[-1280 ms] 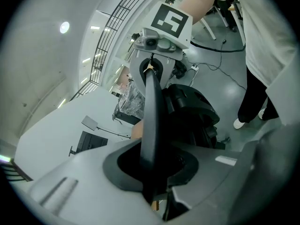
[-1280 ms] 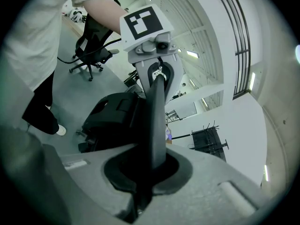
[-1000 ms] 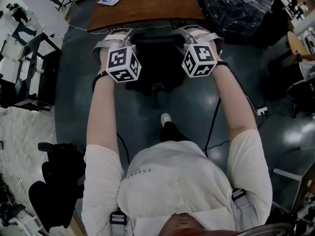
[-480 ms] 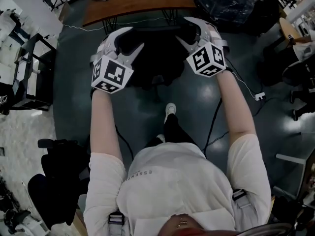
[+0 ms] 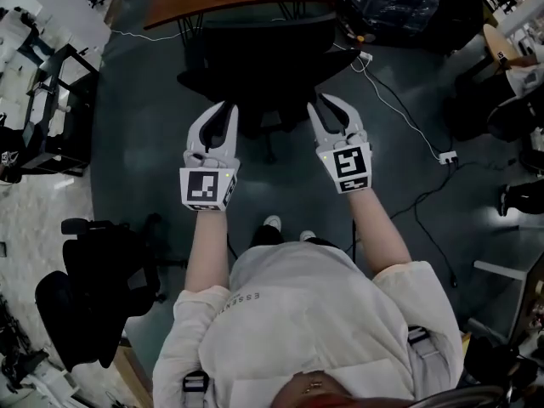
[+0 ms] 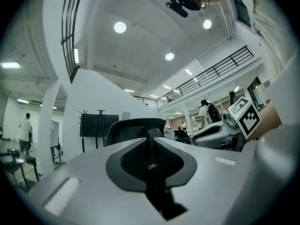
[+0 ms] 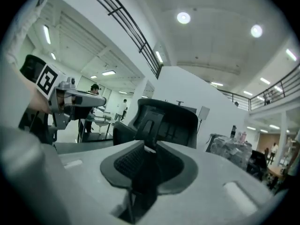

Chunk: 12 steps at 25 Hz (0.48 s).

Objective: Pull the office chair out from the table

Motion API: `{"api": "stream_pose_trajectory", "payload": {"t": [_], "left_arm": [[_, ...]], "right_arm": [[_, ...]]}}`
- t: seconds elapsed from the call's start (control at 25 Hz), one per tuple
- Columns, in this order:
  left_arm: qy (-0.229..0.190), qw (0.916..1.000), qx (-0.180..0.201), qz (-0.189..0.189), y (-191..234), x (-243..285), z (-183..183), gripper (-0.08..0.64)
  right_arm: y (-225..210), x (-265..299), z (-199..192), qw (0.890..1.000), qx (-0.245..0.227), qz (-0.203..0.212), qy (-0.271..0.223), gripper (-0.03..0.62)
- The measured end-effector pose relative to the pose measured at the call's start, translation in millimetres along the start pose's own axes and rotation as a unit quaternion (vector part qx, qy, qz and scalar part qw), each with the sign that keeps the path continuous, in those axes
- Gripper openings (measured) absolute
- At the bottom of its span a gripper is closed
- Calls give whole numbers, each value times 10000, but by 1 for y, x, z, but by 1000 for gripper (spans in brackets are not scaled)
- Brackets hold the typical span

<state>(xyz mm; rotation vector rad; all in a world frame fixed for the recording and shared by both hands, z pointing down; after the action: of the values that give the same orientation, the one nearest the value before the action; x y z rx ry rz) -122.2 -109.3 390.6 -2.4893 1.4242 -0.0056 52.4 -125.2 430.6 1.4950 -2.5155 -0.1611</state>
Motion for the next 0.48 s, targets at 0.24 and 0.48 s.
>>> {"api": "stream_pose_trajectory", "payload": {"t": [0.24, 0.48], "left_arm": [[211, 9980, -581, 135, -95, -33, -14, 23], [532, 9948, -697, 512, -167, -66, -14, 17]], "right_arm": [[23, -64, -49, 9972, 379, 542, 352, 3], [52, -129, -57, 9926, 376, 1129, 235, -6]]}}
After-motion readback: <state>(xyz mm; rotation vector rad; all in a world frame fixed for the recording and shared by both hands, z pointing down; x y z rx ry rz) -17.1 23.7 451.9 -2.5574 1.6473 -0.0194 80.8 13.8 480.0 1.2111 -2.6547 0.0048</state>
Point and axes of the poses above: the fingertips, and each gripper's own axes: x forward along the fingers, y to its left, z out of its top, the point moved 2 cm from there along -x, backward along the fingers, and after that the axes turned 7 degrees about x, right-handed, at the moved point
